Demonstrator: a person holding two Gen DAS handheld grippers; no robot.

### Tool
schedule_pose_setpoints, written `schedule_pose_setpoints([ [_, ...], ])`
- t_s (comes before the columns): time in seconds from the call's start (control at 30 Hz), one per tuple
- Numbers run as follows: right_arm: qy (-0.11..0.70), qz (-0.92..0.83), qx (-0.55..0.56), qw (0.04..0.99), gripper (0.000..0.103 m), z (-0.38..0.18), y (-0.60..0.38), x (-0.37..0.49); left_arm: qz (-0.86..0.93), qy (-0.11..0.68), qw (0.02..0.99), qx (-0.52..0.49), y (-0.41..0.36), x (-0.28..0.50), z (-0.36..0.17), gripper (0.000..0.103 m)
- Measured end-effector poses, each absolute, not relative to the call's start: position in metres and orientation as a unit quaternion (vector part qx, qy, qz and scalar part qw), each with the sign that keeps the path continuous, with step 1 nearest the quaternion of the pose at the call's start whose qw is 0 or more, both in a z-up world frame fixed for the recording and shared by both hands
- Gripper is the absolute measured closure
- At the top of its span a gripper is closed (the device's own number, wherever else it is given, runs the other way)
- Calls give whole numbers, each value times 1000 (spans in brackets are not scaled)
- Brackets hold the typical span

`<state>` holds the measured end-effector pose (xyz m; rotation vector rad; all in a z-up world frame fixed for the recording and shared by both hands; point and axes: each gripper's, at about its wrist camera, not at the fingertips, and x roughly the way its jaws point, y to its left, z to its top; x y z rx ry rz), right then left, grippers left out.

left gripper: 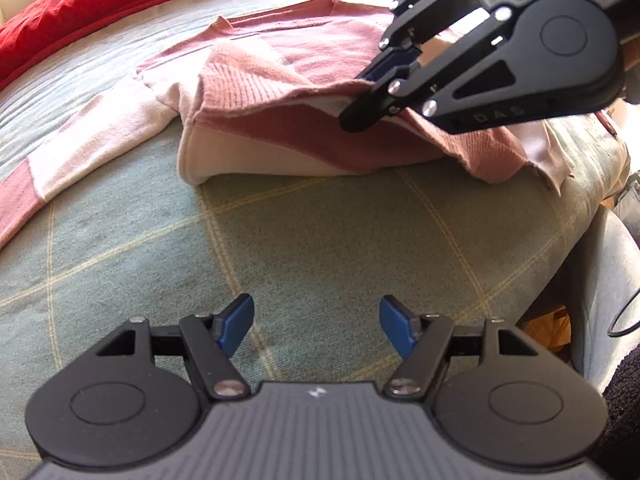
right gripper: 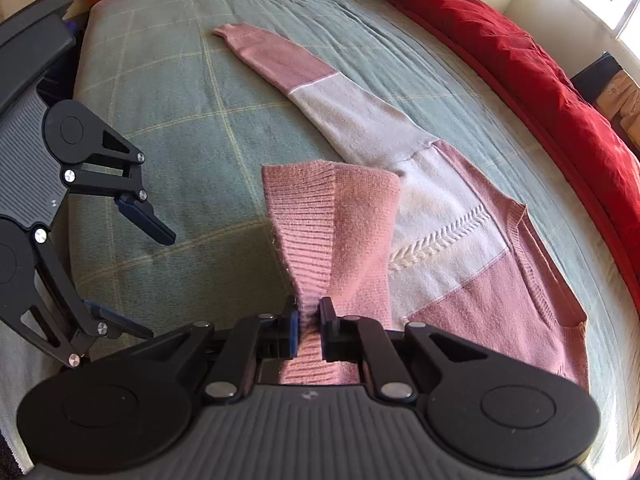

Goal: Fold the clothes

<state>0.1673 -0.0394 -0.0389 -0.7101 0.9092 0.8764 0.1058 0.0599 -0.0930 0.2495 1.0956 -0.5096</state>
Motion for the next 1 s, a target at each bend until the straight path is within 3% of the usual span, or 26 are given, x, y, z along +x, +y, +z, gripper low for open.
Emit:
schedule_pose_setpoints([
  [0.27, 453, 459, -261, 718, 92, -26, -25, 146, -213, 517, 822, 106, 83, 86, -91, 33],
  [0.4, 477, 494, -231, 689, 98, -31, -9, 133, -204, 521, 823, 100, 94, 75, -92, 33],
  [0.63, 502, 509, -266, 646, 99, -71, 21, 110, -194, 529, 821, 91, 105, 66, -97, 33],
  [1.0, 486, 422, -247, 724, 87, -33, -58, 146, -211, 499, 840, 21, 106, 90, -91, 33],
])
